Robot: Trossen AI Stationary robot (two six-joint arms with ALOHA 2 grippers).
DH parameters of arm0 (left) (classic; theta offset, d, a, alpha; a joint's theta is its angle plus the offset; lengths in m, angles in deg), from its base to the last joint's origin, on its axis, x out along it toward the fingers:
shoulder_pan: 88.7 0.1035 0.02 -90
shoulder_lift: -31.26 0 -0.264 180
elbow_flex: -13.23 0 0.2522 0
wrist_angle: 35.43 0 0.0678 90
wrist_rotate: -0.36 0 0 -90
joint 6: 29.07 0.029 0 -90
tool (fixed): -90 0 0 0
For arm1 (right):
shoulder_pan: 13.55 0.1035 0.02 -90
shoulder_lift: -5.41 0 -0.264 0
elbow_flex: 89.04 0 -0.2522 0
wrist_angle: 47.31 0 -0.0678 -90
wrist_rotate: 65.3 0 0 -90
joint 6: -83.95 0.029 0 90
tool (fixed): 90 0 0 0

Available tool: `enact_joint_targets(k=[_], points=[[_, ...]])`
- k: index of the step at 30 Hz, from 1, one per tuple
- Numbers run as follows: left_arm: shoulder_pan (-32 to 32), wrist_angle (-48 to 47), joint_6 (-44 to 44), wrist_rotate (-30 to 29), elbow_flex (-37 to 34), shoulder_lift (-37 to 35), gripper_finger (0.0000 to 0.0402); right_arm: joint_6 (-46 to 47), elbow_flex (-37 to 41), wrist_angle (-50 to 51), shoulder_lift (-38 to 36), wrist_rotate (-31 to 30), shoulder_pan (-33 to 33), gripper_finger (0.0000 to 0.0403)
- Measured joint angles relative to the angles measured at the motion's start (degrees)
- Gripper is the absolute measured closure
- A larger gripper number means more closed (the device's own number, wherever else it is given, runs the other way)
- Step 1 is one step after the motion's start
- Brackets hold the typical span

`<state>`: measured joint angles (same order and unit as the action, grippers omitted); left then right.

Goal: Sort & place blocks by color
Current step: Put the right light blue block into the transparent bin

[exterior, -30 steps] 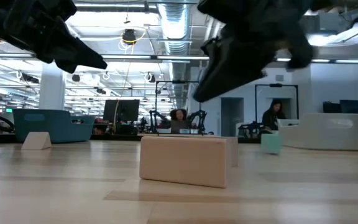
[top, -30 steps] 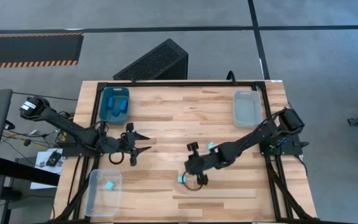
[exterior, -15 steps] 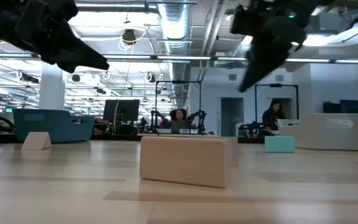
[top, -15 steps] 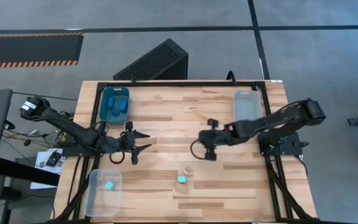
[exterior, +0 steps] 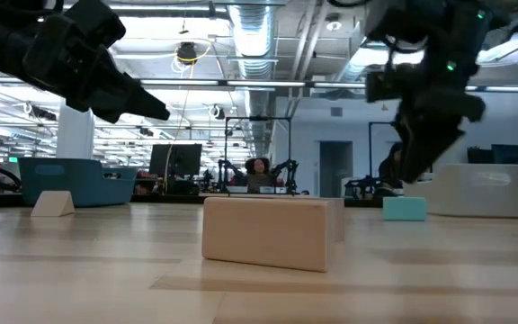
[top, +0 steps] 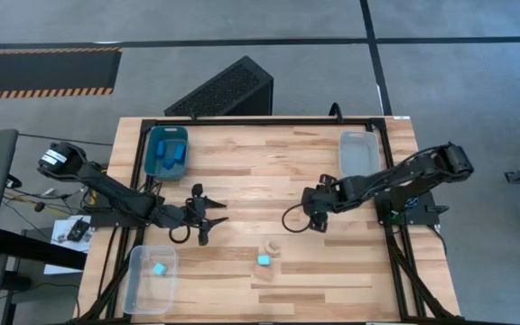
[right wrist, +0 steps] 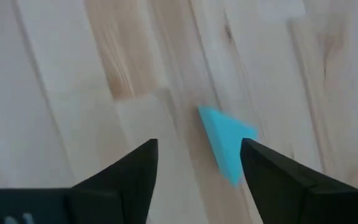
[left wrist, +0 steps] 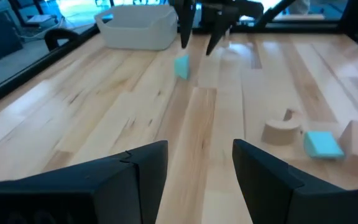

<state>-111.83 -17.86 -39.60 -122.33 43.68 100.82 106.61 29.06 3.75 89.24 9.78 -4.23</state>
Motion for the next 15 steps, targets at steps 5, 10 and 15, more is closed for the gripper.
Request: enact_joint_targets(k=[5, 10, 15], points=[[0.0, -0.4, -0.1, 0.4, 0.0, -0.1, 0.0230, 3.5, 4.1, 0.2, -0.5, -1.2, -1.1, 0.0142], [0.0, -0.8, -0.9, 0.5, 0.0, -0.1, 0.0230, 3.1, 4.6, -1.2, -0.6, -1.9, -3.8, 0.0142], [0.0, -1.1, -1.8, 0.9, 0.0, -0.1, 0.0230, 1.0, 4.5, -4.9, 2.2, 2.8, -7.3, 0.0142]])
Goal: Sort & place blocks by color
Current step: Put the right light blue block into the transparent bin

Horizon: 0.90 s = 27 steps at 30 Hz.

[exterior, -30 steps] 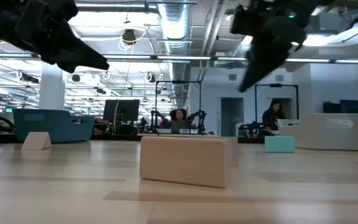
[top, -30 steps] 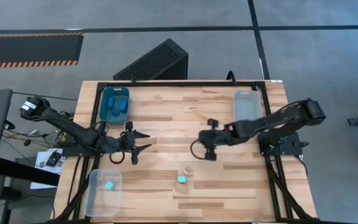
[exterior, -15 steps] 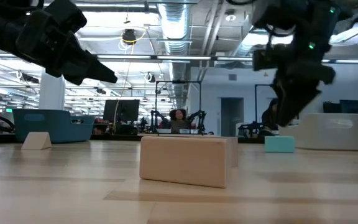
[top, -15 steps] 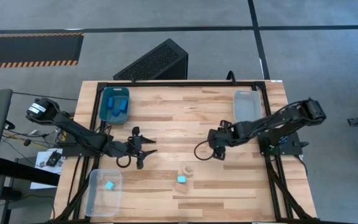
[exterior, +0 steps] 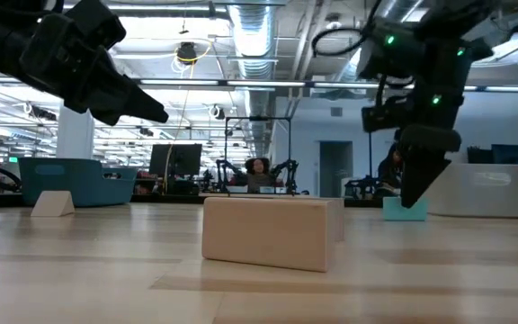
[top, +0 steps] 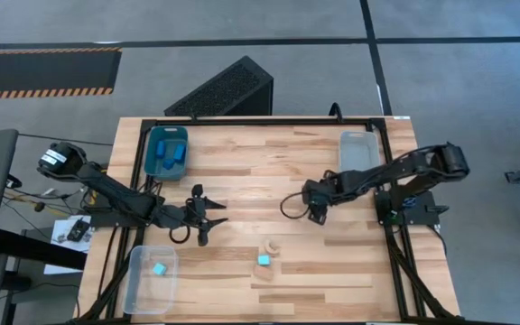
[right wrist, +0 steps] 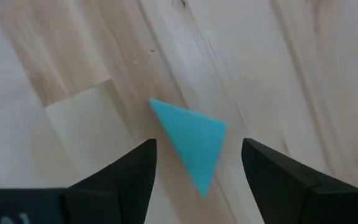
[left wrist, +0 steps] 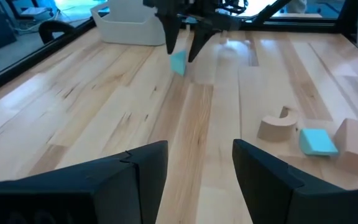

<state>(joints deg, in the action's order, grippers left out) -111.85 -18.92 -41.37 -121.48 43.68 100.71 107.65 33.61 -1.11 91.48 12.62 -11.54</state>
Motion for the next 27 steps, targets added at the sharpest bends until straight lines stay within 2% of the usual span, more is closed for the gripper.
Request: enact_joint_targets(k=[5, 8, 17, 22, 27], points=[[0.0, 0.0, 0.0, 0.0, 0.0, 0.0, 0.0230, 0.2, 0.0, -2.1, 4.1, 1.0, -1.0, 0.0149], [0.0, 0.0, 0.0, 0.0, 0.0, 0.0, 0.0230, 0.3, -0.3, -2.7, 5.8, 1.6, -0.7, 0.0175], [0.0, 0.0, 0.9, -0.3, 0.0, 0.0, 0.0230, -0.1, -0.1, -3.2, 4.9, 1.7, 0.7, 0.0339], [0.0, 0.5, 0.5, -0.7, 0.0, 0.0, 0.0230, 0.2, 0.1, -6.8, 1.7, 0.6, 1.6, 0.0362], [0.0, 1.2, -0.9, -1.0, -0.1, 0.0, 0.0230, -0.7, 0.1, -13.7, 0.2, -5.5, 3.3, 0.0364]])
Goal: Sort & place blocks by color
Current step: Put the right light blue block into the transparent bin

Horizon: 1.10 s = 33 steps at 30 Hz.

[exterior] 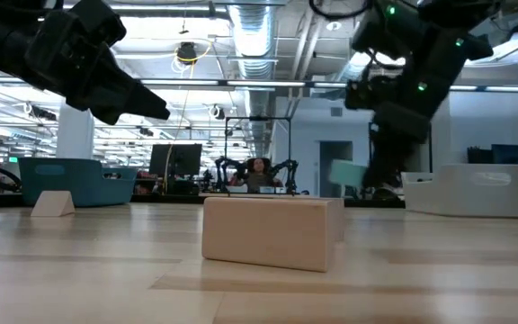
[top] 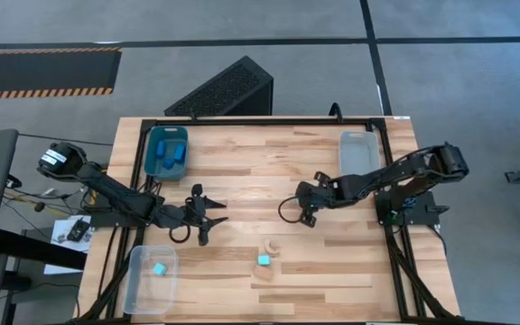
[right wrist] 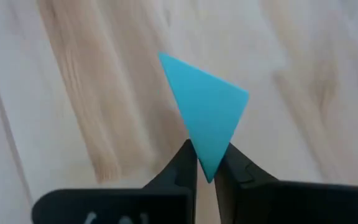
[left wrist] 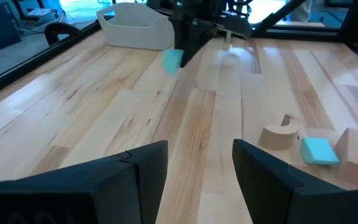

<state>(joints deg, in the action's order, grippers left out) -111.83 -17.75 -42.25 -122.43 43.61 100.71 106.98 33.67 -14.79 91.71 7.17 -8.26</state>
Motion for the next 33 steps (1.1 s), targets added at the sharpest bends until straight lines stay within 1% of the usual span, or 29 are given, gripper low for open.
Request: enact_joint_targets(k=[4, 8, 11, 14, 18, 20, 22, 29, 31, 33], points=[[0.0, 0.1, -1.1, -0.4, 0.0, 0.0, 0.0230, -2.1, 0.0, -7.2, 0.3, -3.4, 1.1, 0.0375], [0.0, 0.2, -1.6, -1.0, 0.0, 0.0, 0.0230, -5.2, 0.0, -14.9, 0.4, -6.9, 2.5, 0.0377], [0.1, 2.2, -2.5, -2.2, 0.0, 0.0, 0.0230, -8.5, 0.0, -20.0, 0.4, -9.8, 3.5, 0.0378], [0.6, 4.5, -3.8, -1.6, 0.0, 0.0, 0.0230, -11.6, 0.0, -23.7, 0.4, -12.7, 4.7, 0.0378], [1.5, 4.8, -5.0, -0.9, 0.0, 0.5, 0.0230, -14.3, -0.1, -27.4, 1.3, -16.2, 5.7, 0.0379], [2.3, 6.1, -4.9, -1.4, 0.0, 1.7, 0.0230, -15.7, 0.0, -28.4, 1.4, -17.6, 6.1, 0.0379], [3.5, 9.4, -4.3, -1.4, 0.0, 3.8, 0.0229, -16.5, -0.1, -30.6, 1.3, -17.7, 6.4, 0.0379], [7.0, 20.1, -2.9, 2.1, 0.0, 13.7, 0.0218, -20.9, -0.1, -35.0, 1.2, -18.8, 7.1, 0.0379], [7.5, 22.4, -0.5, 2.1, 0.3, 15.6, 0.0214, -22.0, -0.1, -35.3, 1.2, -18.6, 7.1, 0.0379], [7.7, 23.4, 3.7, 2.1, 1.0, 16.7, 0.0211, -22.0, -0.1, -35.6, 1.2, -18.5, 7.1, 0.0379]])
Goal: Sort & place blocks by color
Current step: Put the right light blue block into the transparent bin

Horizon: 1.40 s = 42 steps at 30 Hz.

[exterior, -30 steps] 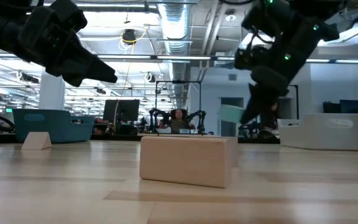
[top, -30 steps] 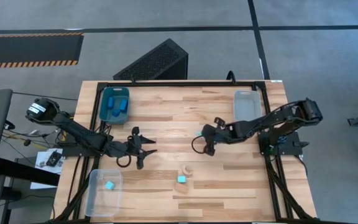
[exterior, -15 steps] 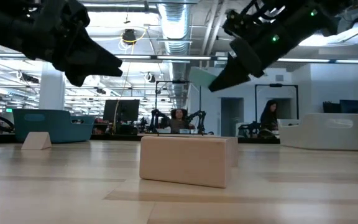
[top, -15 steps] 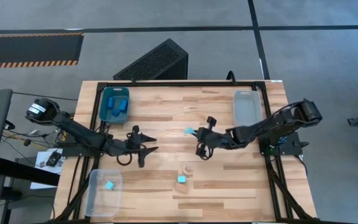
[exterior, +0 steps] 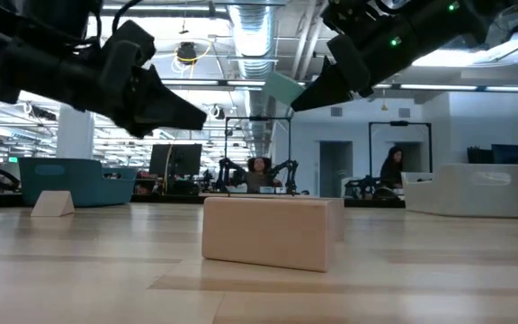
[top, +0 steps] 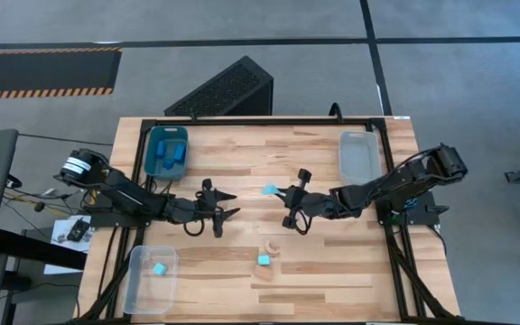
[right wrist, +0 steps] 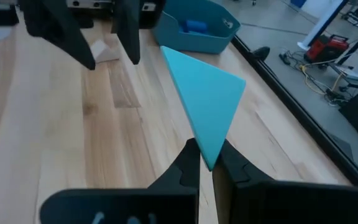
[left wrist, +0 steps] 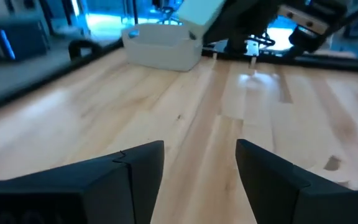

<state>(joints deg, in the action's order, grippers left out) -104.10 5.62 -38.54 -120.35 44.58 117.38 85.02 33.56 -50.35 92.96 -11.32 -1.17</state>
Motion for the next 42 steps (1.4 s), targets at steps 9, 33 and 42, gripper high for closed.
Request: enact_joint_targets(k=[9, 33, 42], points=[[3.4, 0.2, 25.1, -1.0, 11.1, 2.7, 0.0209, -0.1, 0.0, -1.7, 0.0, 4.6, 0.1, 0.0379], [4.9, -15.0, 29.9, 5.2, 21.1, 5.8, 0.0243, 2.1, 0.0, -1.8, 0.0, 8.2, -0.2, 0.0379], [5.4, -16.9, 26.7, 1.2, 21.1, 5.8, 0.0227, 1.5, 0.0, -1.8, 0.0, 7.0, -0.9, 0.0379]])
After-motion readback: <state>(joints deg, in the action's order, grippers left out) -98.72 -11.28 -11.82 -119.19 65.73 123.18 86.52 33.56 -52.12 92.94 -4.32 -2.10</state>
